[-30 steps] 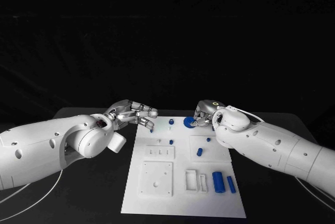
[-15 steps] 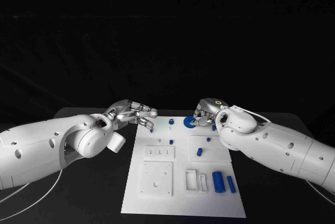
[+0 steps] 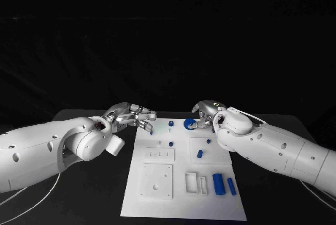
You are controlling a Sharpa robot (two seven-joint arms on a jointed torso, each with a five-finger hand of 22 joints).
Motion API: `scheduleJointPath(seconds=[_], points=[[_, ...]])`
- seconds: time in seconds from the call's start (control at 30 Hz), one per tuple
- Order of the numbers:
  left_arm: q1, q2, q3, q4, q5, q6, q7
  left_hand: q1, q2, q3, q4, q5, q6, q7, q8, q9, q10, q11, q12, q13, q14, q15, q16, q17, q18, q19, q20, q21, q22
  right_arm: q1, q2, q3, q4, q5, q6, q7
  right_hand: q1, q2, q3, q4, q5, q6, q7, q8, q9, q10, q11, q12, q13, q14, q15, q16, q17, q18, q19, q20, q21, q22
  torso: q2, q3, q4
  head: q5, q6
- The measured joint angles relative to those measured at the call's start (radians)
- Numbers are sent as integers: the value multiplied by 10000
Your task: Assemble the parts on the task board
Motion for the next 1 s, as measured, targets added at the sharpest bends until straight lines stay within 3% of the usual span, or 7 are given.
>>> scheduleJointPath(seconds=[0.2,0.4,0.6,0.8,1.0], points=[[0,16,-1,3,-21,20,-10,0,0,0,0,0,0,0,0,0,0,0,0,0,0,0,0,0,0,0,0,0,0,0,322,-4,-467,88,1,139,66,41,4,-4,308,70,-16,0,0,0,0,0,-3,0,0,0,44,0,0,0,0,34,12,-7,19,3,-17],[0,33,-2,1,-43,47,-20,0,0,0,0,0,0,0,0,0,0,0,0,0,0,0,0,0,0,0,0,0,0,-3,557,-23,-823,252,16,320,-255,388,426,-461,549,902,-115,0,22,4,-2,78,22,1,0,0,86,-5,0,-1,43,91,13,-12,17,35,-64],[-1,35,-2,-4,-64,70,-33,0,0,0,0,-1,0,0,0,0,0,0,0,0,0,0,0,0,0,0,0,76,0,-6,587,-32,-976,405,89,470,-462,595,974,-804,1070,1965,-273,0,73,-1,-176,126,69,-1,-2,0,112,-6,0,-1,83,124,5,-12,6,59,-99],[0,32,-2,-6,-81,95,-49,0,0,0,0,-1,0,0,0,0,0,0,0,0,0,0,0,0,0,0,0,76,0,-16,566,-32,-1002,501,190,555,-611,554,1343,-1015,1517,2008,-233,0,74,-2,-178,126,82,0,-2,0,117,-7,0,-1,99,128,-3,-7,-19,87,-116],[-1,32,-2,-10,-95,121,-67,0,0,0,0,-1,0,0,0,0,0,0,0,0,0,0,0,0,-1,0,0,76,0,-29,560,-35,-1003,555,296,591,-622,542,1335,-1043,1569,2008,-232,-1,73,-1,-178,126,82,0,-2,0,117,-7,0,-1,99,141,-9,6,-22,83,-118]])
